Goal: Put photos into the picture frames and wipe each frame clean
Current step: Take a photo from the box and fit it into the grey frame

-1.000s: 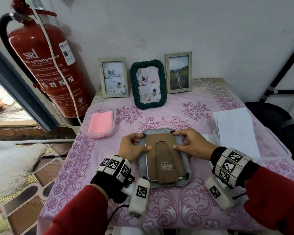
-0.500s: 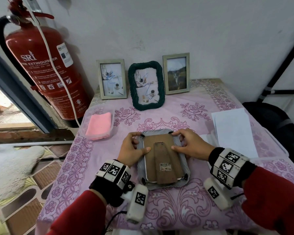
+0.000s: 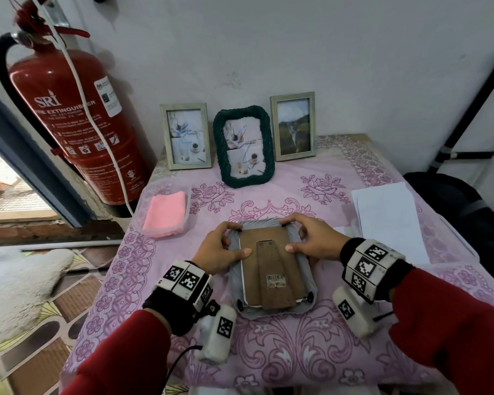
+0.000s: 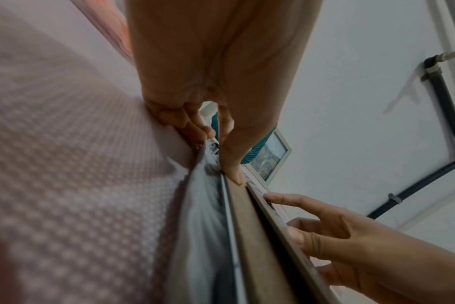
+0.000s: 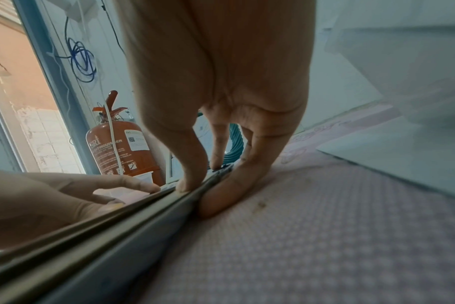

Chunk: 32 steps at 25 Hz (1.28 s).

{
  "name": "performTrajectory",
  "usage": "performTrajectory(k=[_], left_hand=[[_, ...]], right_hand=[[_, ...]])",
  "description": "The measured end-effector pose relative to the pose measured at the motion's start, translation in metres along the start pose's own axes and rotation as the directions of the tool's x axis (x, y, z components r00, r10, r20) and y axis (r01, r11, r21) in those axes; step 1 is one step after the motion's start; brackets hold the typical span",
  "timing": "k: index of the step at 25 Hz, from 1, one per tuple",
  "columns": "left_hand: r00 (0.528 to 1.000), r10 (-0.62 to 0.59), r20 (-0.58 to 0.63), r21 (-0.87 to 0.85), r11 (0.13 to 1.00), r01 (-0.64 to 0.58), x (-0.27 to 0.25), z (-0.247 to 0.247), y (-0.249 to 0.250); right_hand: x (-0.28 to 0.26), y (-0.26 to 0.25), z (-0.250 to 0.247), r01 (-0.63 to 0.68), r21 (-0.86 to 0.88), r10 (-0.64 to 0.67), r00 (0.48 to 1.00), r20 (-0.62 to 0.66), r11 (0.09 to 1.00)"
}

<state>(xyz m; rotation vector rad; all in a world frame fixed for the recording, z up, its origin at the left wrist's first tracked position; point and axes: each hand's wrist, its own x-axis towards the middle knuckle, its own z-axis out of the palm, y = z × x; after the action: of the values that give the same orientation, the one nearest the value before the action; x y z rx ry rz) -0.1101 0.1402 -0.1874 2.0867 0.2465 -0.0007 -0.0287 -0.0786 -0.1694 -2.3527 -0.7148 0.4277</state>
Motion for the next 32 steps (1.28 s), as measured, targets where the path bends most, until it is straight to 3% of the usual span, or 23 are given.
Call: performTrajectory(k=[19,23,25,27,29,32], left_hand=[[0.996,-0.08,0.043,-0.095,0.992,0.084,-0.006,-0.003,0.008],[0.992,-0.094,0.084,-0.13,0.986,0.104,-0.017,-0.01,0.015],[0.992,-0.114,0.054,-0.154,0.981,0.121,-0.03,-0.016,0.018],[0.997,-0.035,-0.074,-0.014,0.999,0.034,-0.052,-0.016,0.018],[0.976,0.128,-0.175,0.163,0.982,-0.099,-0.081,-0.009,0.018],[0.951,0.239,-0.196,0.243,0.952,-0.189,-0.116,0.013,0.017]], right_hand=[[-0.002,-0.002,0.004,-0.018,-0.016,0.018,0.999,-0.028,1.0],[-0.012,-0.009,0.0,-0.04,0.048,0.04,0.999,-0.001,0.998],[-0.024,-0.013,-0.003,-0.056,0.024,0.058,0.997,-0.05,0.998],[-0.044,-0.015,-0.002,-0.015,-0.01,0.013,0.989,-0.149,1.0],[-0.069,-0.017,0.005,0.022,-0.004,-0.022,0.983,-0.184,1.0],[-0.102,-0.02,0.025,0.017,-0.016,-0.019,0.985,-0.173,1.0]])
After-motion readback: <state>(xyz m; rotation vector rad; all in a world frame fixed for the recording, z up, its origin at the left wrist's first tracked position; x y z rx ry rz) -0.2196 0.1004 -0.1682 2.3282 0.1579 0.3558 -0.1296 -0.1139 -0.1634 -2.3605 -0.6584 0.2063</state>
